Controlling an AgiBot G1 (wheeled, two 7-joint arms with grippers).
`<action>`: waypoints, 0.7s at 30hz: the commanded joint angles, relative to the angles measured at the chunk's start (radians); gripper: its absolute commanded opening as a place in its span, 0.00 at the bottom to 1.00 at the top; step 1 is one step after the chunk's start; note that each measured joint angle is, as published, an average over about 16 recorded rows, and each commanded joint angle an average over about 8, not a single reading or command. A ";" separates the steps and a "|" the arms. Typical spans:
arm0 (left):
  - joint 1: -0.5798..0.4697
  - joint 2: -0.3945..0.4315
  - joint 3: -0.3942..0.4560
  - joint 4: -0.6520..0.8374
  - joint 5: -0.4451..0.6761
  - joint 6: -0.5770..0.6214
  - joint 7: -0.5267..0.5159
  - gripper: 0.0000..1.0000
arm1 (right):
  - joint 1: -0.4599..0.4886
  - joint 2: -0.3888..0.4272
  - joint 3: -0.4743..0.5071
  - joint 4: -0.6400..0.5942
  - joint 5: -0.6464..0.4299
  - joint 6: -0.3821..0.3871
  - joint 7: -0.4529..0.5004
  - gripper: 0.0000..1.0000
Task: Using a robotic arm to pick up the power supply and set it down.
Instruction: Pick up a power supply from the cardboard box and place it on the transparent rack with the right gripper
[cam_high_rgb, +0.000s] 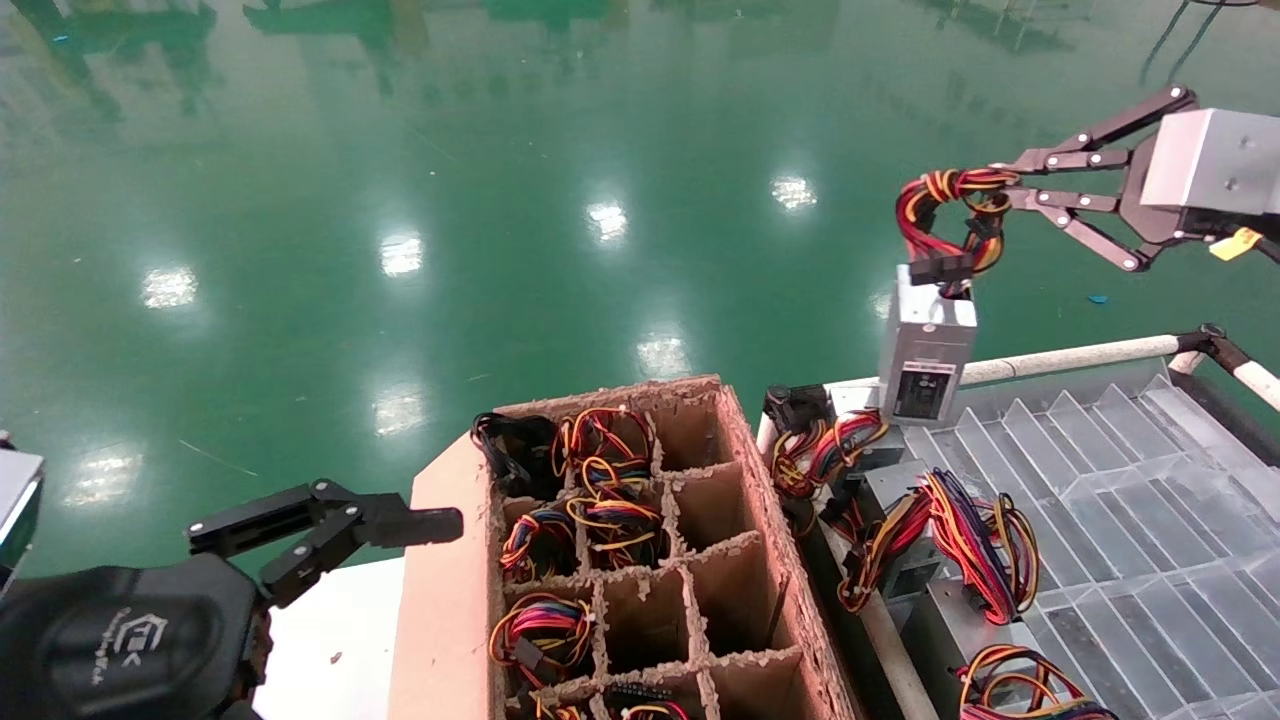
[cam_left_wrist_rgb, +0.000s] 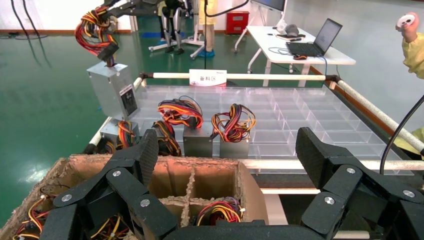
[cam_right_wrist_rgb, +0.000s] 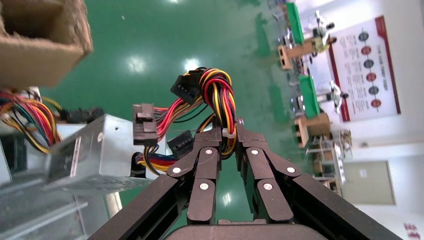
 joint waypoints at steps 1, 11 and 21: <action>0.000 0.000 0.000 0.000 0.000 0.000 0.000 1.00 | 0.007 -0.002 -0.004 -0.028 -0.009 0.011 -0.021 0.00; 0.000 0.000 0.001 0.000 -0.001 0.000 0.000 1.00 | 0.022 -0.011 -0.004 -0.132 -0.015 0.048 -0.096 0.00; 0.000 -0.001 0.001 0.000 -0.001 -0.001 0.001 1.00 | 0.047 -0.011 0.001 -0.198 -0.013 0.068 -0.150 0.00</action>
